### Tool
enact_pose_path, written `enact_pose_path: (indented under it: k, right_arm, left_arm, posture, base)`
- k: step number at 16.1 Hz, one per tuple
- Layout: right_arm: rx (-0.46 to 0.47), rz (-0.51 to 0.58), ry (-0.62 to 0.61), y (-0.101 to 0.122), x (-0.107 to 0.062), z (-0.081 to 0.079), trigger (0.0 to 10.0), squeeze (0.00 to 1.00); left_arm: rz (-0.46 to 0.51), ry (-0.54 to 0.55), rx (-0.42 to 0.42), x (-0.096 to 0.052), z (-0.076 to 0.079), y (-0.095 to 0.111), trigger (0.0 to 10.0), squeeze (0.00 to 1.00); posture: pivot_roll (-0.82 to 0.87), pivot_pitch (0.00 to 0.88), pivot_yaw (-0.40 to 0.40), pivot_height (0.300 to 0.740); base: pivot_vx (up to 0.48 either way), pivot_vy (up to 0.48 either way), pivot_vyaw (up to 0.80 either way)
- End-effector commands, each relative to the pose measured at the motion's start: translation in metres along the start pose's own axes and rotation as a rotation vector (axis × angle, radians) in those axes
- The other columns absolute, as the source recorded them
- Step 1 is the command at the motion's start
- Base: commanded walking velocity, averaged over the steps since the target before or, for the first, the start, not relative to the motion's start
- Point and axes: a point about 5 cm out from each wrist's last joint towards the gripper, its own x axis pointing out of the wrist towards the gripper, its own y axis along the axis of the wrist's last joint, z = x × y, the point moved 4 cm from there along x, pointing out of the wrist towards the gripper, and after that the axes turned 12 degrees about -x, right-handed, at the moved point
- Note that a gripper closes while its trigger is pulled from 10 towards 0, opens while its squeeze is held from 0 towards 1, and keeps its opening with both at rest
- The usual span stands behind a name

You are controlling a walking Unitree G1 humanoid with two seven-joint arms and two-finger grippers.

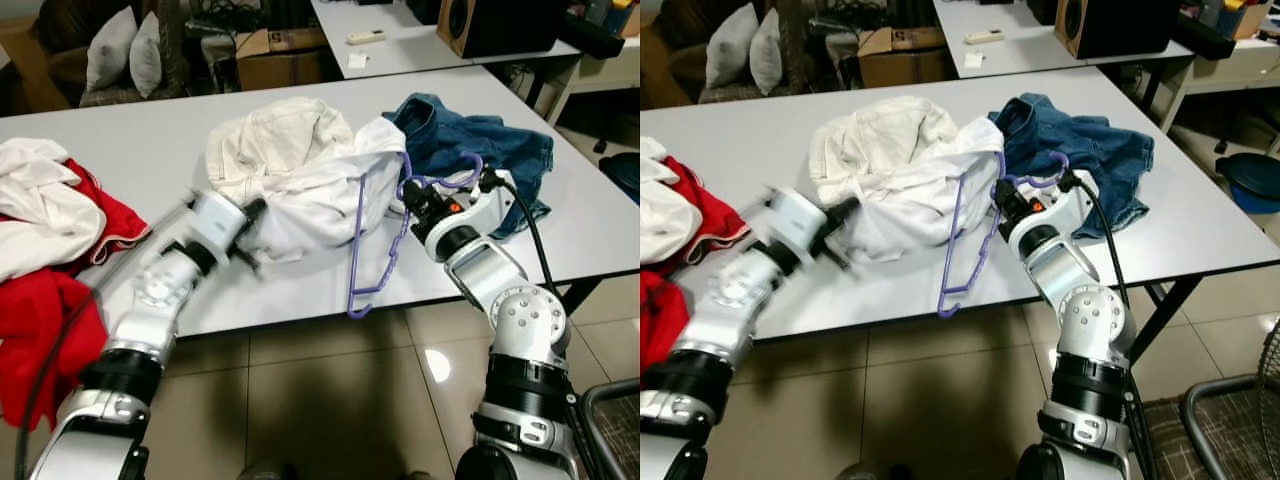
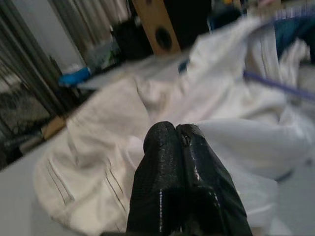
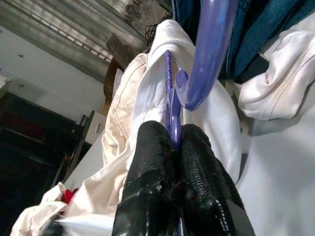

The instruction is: Hang hanger

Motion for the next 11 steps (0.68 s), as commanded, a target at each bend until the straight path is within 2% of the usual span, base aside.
enact_pose_path:
  k: [1,3,4,5,6,9,11]
  right_arm:
    - [0.005,0.011,0.013,0.003,0.002,-0.006,10.0,0.0]
    - [0.024,0.021,0.017,0.006,0.003,-0.007,10.0,0.0]
    - [0.08,0.041,0.031,0.011,0.006,-0.01,10.0,0.0]
    - [0.094,0.046,0.036,0.013,0.007,-0.011,10.0,0.0]
    - [0.137,0.056,0.042,0.016,0.01,-0.012,10.0,0.0]
    - [0.249,0.054,0.008,0.016,0.022,-0.003,10.0,0.0]
    - [0.321,0.051,-0.035,0.016,0.032,0.005,10.0,0.0]
  left_arm:
    - [0.022,-0.024,-0.003,-0.006,0.001,0.003,0.0,0.0]
    - [-0.006,-0.119,0.088,-0.015,0.014,0.0,0.0,0.0]
    - [-0.077,-0.221,0.208,-0.027,0.026,-0.013,0.0,0.0]
    - [-0.084,-0.239,0.235,-0.03,0.029,-0.015,0.0,0.0]
    - [-0.073,-0.303,0.299,-0.034,0.042,-0.015,0.0,0.0]
    - [-0.059,-0.411,0.376,-0.037,0.067,-0.017,0.0,0.0]
    - [-0.041,-0.422,0.399,-0.034,0.075,-0.016,0.0,0.0]
  posture:
    - [0.03,0.0,0.102,0.74]
    - [0.03,0.0,0.101,0.74]
    - [0.04,0.0,0.098,0.74]
    - [0.04,0.0,0.098,0.74]
    - [0.05,0.0,0.092,0.74]
    - [0.05,0.0,0.089,0.74]
    - [0.05,0.0,0.091,0.74]
  base:
    - [0.0,0.0,0.0]
    - [0.0,0.0,0.0]
    - [0.0,0.0,0.0]
    - [0.0,0.0,0.0]
    - [0.0,0.0,0.0]
    - [0.0,0.0,0.0]
    - [0.0,0.0,0.0]
